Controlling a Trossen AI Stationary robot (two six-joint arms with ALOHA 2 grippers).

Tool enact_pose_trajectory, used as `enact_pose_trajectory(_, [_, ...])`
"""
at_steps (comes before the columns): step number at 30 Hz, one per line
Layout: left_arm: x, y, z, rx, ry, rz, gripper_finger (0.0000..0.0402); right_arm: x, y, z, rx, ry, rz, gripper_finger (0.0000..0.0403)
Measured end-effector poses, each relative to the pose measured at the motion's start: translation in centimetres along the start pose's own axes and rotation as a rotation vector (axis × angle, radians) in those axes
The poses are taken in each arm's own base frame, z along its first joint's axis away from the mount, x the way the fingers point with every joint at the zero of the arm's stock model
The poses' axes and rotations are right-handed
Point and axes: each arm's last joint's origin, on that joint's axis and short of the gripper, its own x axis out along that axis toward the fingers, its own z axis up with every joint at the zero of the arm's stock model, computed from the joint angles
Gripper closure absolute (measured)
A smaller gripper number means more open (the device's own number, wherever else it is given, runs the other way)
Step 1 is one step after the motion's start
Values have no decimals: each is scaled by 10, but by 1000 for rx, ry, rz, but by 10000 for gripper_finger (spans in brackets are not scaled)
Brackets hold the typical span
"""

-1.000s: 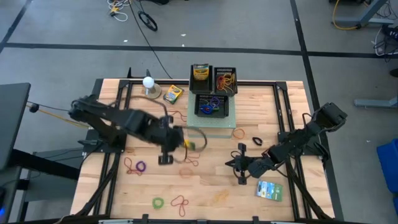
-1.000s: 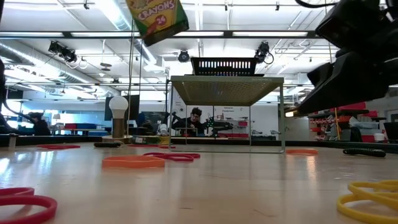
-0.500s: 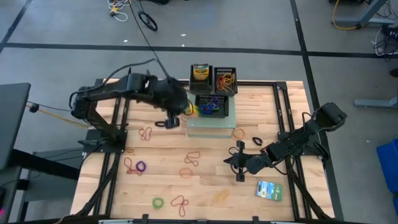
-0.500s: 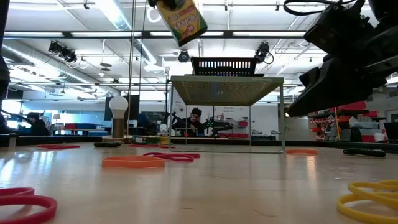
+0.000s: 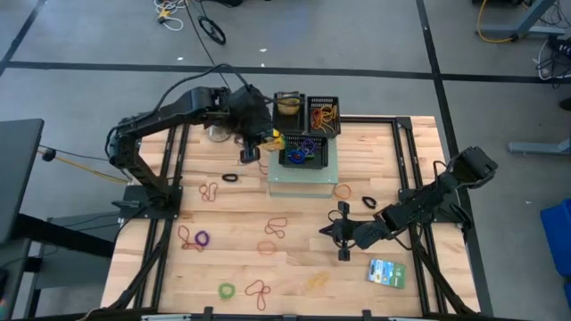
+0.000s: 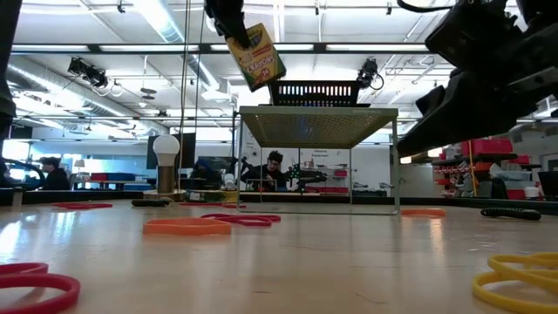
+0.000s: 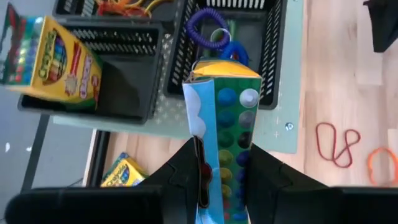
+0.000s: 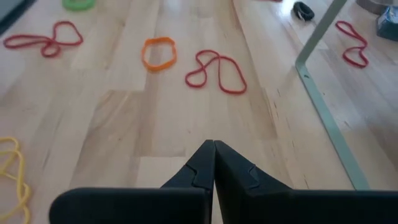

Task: Pick & Place Office Desk Supplies
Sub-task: Put the yellow crayon box into the top left black bin on the shelf

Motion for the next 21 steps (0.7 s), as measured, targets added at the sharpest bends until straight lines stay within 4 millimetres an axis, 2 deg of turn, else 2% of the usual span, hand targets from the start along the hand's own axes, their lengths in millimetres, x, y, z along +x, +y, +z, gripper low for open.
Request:
enact_pose_trajectory(10, [1, 8, 6, 58, -66, 49, 308, 0, 1, 2, 4, -13, 16, 390])
enact_pose_trajectory(17, [25, 22, 8, 91, -12, 89, 308, 0, 1, 2, 5, -17, 17, 390])
enact_pose_trajectory(21, [31, 33, 11, 114, -35, 133, 308, 1, 0, 3, 11, -19, 13, 390])
